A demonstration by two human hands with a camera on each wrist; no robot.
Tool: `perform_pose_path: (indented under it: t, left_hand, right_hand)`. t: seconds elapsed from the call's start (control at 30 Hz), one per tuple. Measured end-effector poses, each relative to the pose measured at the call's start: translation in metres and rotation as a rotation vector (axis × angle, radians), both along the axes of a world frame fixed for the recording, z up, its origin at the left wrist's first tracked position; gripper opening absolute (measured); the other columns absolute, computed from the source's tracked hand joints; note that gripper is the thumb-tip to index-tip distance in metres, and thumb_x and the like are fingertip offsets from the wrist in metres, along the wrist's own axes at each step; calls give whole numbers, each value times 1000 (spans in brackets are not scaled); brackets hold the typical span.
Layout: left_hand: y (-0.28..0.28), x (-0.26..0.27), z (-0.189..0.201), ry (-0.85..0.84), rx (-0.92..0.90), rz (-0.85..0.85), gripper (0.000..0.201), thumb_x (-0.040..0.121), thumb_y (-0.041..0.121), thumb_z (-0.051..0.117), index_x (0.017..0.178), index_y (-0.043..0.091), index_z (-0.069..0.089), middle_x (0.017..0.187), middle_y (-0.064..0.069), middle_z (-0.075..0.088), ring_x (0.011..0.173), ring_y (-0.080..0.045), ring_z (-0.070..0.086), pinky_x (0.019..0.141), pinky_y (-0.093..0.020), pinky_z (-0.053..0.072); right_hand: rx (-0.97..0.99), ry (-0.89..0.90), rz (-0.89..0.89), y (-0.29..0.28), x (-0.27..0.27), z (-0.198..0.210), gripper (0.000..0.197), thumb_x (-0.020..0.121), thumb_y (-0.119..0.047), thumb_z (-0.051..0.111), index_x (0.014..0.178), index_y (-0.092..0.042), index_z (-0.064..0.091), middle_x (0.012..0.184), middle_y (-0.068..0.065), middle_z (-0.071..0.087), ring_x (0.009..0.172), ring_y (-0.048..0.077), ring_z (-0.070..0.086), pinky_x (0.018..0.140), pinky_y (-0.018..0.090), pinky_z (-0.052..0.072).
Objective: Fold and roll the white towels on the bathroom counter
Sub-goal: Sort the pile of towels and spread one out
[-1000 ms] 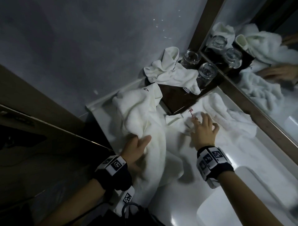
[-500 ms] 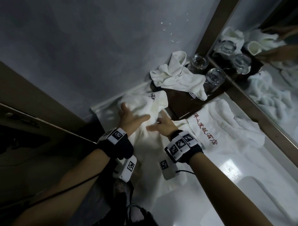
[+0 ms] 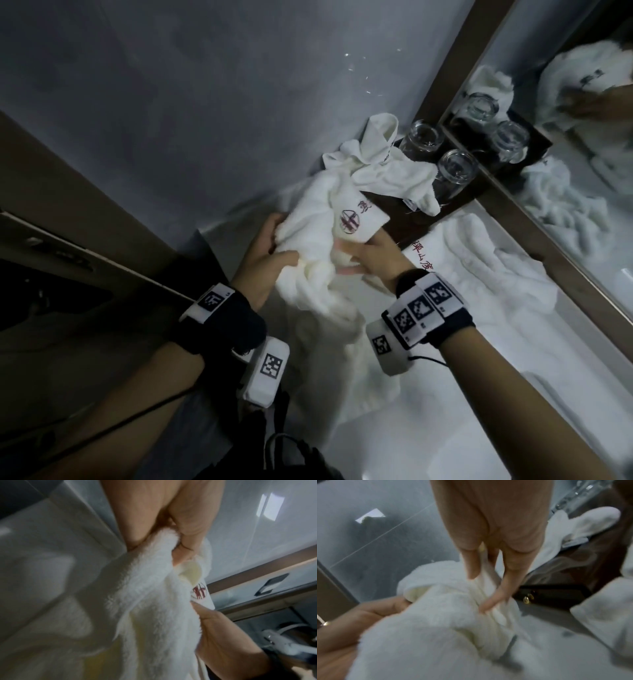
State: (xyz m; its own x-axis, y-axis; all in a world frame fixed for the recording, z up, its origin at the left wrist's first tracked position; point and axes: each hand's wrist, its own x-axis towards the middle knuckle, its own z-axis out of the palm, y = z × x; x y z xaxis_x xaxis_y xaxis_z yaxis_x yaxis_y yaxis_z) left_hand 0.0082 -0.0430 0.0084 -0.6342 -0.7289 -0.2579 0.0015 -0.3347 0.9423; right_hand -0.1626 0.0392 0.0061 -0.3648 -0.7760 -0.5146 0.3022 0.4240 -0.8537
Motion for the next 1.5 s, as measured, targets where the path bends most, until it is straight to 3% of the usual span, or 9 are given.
perform_pose_path:
  t: [0.23, 0.37, 0.43, 0.53, 0.67, 0.9, 1.1, 1.27, 1.5]
  left_hand:
    - [-11, 30, -8, -78, -152, -86, 51, 64, 1, 56, 110, 22, 48, 105, 2, 61, 100, -13, 58, 83, -18, 49]
    - [-9, 32, -13, -420, -407, -136, 70, 67, 0, 66, 128, 6, 33, 122, -18, 43, 116, -28, 48, 93, -21, 42]
    - [-4, 24, -5, -403, -523, -102, 93, 62, 3, 78, 136, 11, 24, 134, -16, 30, 121, -20, 40, 91, -4, 33]
    - [6, 1, 17, -258, -542, -108, 111, 54, 19, 86, 138, 24, 12, 139, -9, 27, 125, -14, 37, 98, -20, 36]
    - [11, -17, 34, -167, -548, -42, 86, 69, 13, 77, 130, 27, 19, 123, 5, 46, 108, -4, 53, 90, -19, 48]
    - [-1, -1, 32, -294, -499, -203, 71, 79, 6, 65, 135, 27, 28, 117, 0, 60, 104, -16, 61, 87, -37, 54]
    - [-9, 8, 40, -369, -555, -85, 51, 77, 2, 41, 120, 30, 41, 105, -11, 60, 93, -31, 58, 81, -41, 50]
    - [-25, 21, 55, -562, -769, -205, 45, 69, 19, 68, 112, 18, 54, 108, -1, 59, 100, -21, 53, 82, -26, 39]
    - [-55, 20, 70, -666, -883, -98, 46, 81, 1, 60, 124, 7, 45, 120, -19, 54, 100, -27, 53, 72, -18, 31]
  right_hand:
    - [-292, 378, -357, -7, -37, 47, 19, 82, 3, 62, 95, -10, 62, 79, -7, 68, 68, 3, 65, 67, 21, 53]
    - [-266, 611, -206, -9, -32, 68, 17, 73, -20, 76, 70, -24, 61, 62, -14, 62, 59, 4, 56, 57, 19, 44]
    - [-232, 640, -135, -12, -17, 72, 18, 74, -26, 76, 71, -14, 63, 62, -4, 60, 59, 12, 53, 58, 24, 42]
    - [-215, 504, 59, -17, 12, 75, 25, 83, -26, 68, 67, -9, 59, 53, -4, 46, 49, 13, 55, 59, 34, 47]
    - [-279, 461, 339, -19, 32, 77, 37, 94, -23, 52, 59, -12, 48, 51, -14, 39, 50, 3, 46, 62, 37, 48]
    - [-168, 793, 406, -10, 19, 81, 38, 66, -21, 80, 93, -28, 55, 69, -18, 54, 63, -3, 50, 58, 8, 37]
    - [101, 1049, 209, -4, 5, 72, 43, 69, -23, 76, 101, -16, 49, 93, 3, 62, 89, 24, 56, 68, 33, 41]
    - [197, 1406, 52, 5, -17, 69, 21, 85, -4, 47, 103, -5, 58, 111, 18, 50, 85, 36, 56, 66, 36, 39]
    - [160, 1171, -49, 1, -33, 49, 23, 86, 4, 45, 108, 3, 52, 115, 24, 50, 96, 35, 51, 79, 33, 38]
